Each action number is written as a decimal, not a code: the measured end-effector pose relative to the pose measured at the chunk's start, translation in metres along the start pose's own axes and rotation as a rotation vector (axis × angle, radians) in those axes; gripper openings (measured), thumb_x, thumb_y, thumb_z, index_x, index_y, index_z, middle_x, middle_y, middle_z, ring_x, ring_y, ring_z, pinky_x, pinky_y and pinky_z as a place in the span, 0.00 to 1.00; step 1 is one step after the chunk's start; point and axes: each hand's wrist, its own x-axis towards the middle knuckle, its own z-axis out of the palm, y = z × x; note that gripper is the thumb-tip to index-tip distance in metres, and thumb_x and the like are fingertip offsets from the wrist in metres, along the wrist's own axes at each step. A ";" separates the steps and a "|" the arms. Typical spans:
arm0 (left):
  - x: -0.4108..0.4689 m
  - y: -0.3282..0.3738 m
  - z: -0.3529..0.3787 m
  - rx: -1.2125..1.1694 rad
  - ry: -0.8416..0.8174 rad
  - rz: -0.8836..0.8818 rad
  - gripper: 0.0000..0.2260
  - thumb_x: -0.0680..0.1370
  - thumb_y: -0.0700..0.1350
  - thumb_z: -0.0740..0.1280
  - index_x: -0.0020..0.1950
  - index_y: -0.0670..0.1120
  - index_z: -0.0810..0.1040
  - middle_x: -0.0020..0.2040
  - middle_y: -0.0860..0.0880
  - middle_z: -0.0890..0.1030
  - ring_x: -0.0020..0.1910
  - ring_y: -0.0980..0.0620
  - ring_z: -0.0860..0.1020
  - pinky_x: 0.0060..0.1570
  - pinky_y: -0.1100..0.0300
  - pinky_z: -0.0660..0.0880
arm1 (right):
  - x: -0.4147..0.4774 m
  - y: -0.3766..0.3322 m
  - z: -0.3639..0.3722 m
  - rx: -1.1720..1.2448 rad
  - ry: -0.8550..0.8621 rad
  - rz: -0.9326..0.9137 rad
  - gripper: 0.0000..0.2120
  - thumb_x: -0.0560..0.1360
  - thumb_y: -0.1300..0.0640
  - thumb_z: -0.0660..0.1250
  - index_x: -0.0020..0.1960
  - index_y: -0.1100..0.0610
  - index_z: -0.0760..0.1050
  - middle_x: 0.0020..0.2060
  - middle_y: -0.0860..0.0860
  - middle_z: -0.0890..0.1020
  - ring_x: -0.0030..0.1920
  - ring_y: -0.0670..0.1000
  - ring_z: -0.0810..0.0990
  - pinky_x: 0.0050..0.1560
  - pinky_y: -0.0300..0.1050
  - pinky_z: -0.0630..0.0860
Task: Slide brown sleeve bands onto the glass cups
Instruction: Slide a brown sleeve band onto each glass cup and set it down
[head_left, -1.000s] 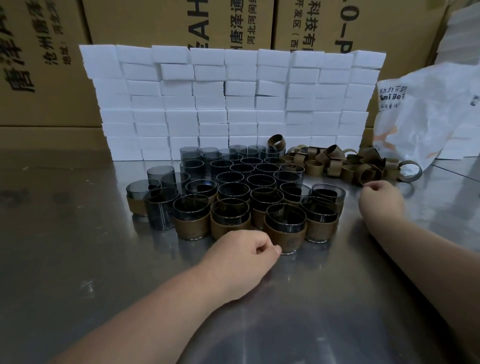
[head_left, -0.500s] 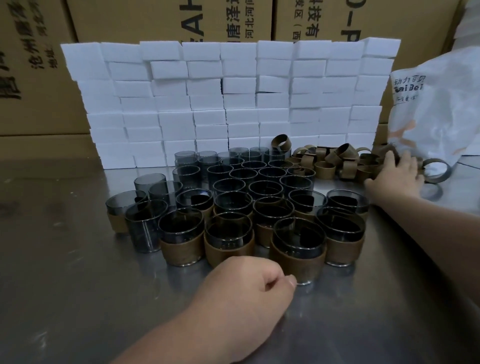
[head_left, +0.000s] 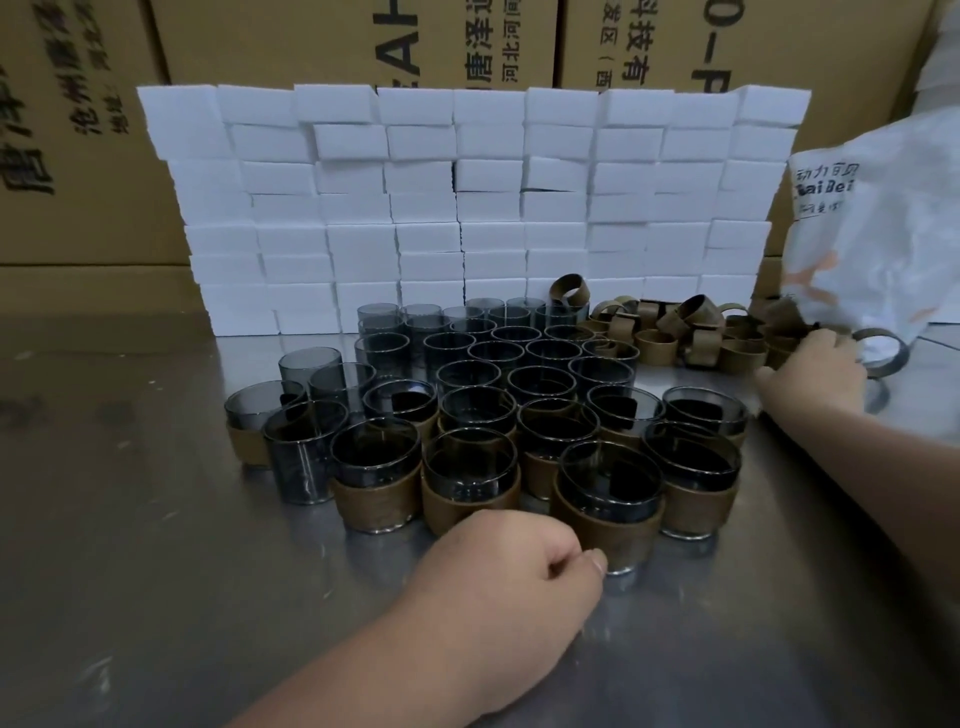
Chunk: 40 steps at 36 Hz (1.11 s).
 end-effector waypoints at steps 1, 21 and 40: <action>0.000 0.000 0.000 -0.001 0.004 -0.001 0.12 0.75 0.59 0.60 0.41 0.53 0.74 0.25 0.57 0.72 0.27 0.59 0.69 0.29 0.63 0.65 | 0.000 0.002 -0.003 0.010 -0.020 -0.006 0.19 0.73 0.60 0.65 0.59 0.69 0.65 0.58 0.68 0.70 0.58 0.68 0.70 0.58 0.60 0.68; 0.002 -0.004 0.004 -0.087 0.035 -0.021 0.16 0.76 0.56 0.61 0.38 0.45 0.75 0.24 0.55 0.71 0.25 0.58 0.67 0.29 0.62 0.65 | -0.039 -0.122 -0.072 -0.467 -0.675 -1.063 0.20 0.75 0.57 0.63 0.64 0.42 0.72 0.39 0.36 0.70 0.39 0.40 0.69 0.40 0.38 0.64; 0.002 -0.003 0.002 -0.107 -0.015 0.023 0.09 0.75 0.57 0.62 0.38 0.55 0.76 0.28 0.58 0.74 0.30 0.60 0.71 0.32 0.63 0.68 | -0.035 -0.119 -0.122 -0.053 -0.202 -0.843 0.11 0.76 0.46 0.63 0.54 0.51 0.77 0.42 0.48 0.79 0.39 0.50 0.75 0.35 0.41 0.69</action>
